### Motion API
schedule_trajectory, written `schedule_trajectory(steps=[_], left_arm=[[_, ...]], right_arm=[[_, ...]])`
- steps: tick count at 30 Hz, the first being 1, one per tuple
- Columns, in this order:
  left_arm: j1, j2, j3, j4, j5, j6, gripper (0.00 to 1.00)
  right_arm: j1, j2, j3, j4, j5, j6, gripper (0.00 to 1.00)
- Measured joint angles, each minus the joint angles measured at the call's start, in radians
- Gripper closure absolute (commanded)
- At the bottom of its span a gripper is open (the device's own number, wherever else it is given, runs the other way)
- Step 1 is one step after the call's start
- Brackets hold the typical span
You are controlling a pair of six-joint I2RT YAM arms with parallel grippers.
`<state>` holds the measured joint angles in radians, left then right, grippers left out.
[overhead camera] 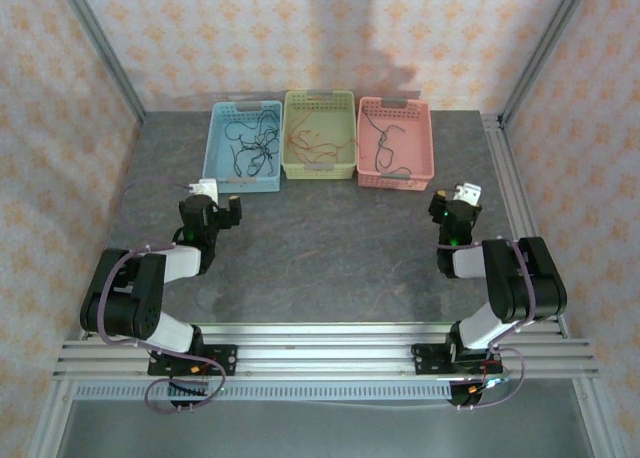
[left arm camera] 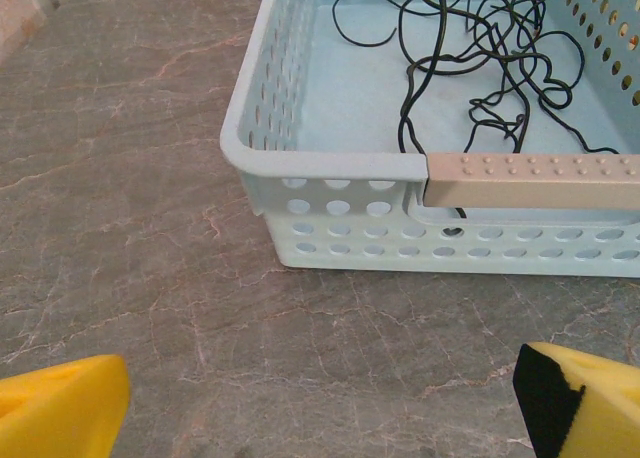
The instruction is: Untangle the cables
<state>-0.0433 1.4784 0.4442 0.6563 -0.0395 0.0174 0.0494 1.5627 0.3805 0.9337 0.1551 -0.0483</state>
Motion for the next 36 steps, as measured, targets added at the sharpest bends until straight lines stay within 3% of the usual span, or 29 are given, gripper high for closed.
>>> schedule_trajectory(steps=[36], left_arm=[[0.000, 0.000, 0.000, 0.000, 0.003, 0.000, 0.00]], right_arm=[[0.000, 0.000, -0.001, -0.009, -0.101, -0.008, 0.01]])
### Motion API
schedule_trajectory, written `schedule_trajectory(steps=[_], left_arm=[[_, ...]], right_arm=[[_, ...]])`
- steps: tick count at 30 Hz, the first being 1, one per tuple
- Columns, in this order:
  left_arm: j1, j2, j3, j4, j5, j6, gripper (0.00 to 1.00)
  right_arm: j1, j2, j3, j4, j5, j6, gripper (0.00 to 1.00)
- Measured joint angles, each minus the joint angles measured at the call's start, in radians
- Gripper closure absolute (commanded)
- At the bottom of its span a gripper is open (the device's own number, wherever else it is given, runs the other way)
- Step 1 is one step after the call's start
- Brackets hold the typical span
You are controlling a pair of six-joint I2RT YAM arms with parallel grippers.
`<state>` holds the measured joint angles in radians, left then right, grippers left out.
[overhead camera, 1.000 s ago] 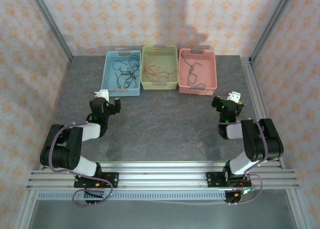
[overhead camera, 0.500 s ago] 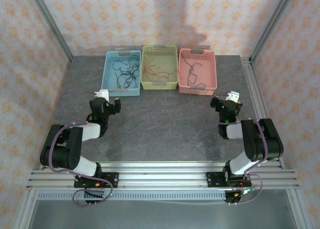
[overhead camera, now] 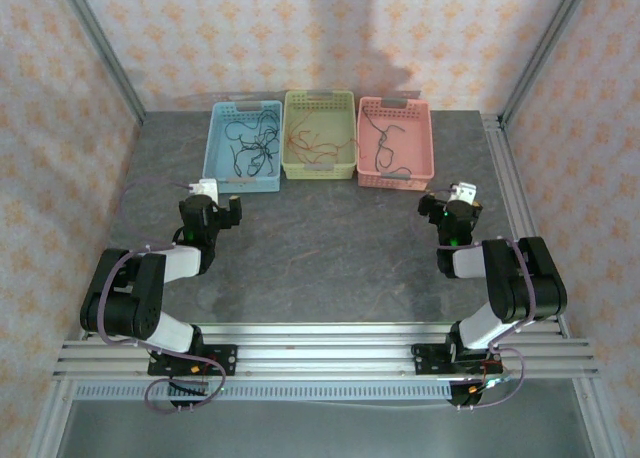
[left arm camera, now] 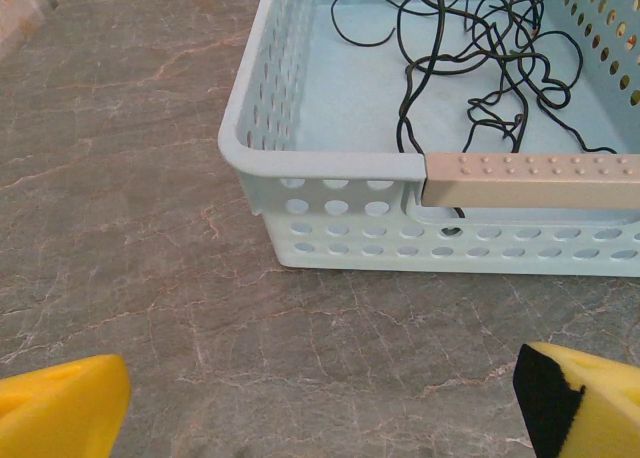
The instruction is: Untangle the cables
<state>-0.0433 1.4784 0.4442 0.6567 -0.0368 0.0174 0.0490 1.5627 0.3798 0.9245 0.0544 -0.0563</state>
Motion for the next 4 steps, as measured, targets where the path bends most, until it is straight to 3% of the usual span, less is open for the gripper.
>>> schedule_trajectory(steps=[4], left_arm=[[0.000, 0.000, 0.000, 0.000, 0.000, 0.000, 0.00]], right_arm=[[-0.005, 0.000, 0.000, -0.016, -0.006, 0.000, 0.01]])
